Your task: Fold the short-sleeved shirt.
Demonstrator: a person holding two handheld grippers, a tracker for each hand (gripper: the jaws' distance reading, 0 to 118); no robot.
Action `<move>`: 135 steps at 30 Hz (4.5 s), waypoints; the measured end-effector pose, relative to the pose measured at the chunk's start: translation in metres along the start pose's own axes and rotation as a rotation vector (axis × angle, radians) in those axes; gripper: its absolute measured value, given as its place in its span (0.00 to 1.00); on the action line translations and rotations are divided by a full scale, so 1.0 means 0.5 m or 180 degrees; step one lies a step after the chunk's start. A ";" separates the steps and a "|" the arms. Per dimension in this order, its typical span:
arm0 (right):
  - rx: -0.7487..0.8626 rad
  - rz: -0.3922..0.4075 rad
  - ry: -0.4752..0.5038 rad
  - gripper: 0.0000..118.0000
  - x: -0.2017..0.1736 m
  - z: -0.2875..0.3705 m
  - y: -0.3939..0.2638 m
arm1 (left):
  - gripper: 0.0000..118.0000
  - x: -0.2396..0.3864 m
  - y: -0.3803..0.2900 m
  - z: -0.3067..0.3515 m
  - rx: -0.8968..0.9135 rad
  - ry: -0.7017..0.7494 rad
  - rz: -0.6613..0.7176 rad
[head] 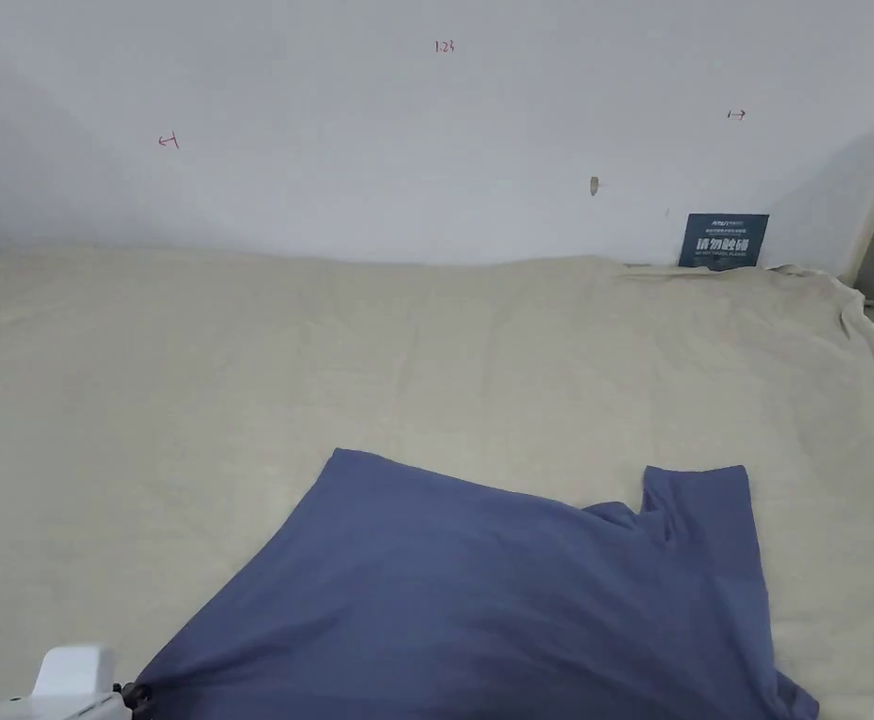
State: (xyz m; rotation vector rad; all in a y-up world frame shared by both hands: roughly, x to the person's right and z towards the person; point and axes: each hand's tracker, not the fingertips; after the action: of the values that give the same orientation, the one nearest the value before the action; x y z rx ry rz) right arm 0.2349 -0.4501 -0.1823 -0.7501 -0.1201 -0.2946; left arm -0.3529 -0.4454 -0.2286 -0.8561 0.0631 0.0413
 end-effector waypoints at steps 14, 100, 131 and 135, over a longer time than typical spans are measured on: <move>-0.0596 -0.0076 -0.0344 0.06 -0.004 -0.059 -0.056 | 0.00 0.012 -0.052 -0.059 -0.0449 0.0150 0.0071; -0.0500 0.0187 -0.0645 0.71 -0.020 -0.388 0.369 | 0.00 0.284 0.514 -0.260 0.0055 -0.0914 -0.0546; 0.0430 0.0153 0.0270 0.03 -0.113 -0.105 0.419 | 0.00 0.204 0.498 -0.122 0.0486 -0.0850 -0.0168; 0.0734 0.0190 0.0453 0.03 -0.129 -0.045 0.480 | 0.00 0.173 0.537 -0.065 0.0747 -0.0827 -0.0075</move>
State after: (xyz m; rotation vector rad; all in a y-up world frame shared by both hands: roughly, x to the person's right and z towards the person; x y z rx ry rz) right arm 0.2470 -0.2852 -0.3690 -0.5014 0.0035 -0.2709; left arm -0.2846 -0.2932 -0.4587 -0.6113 -0.1829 0.1203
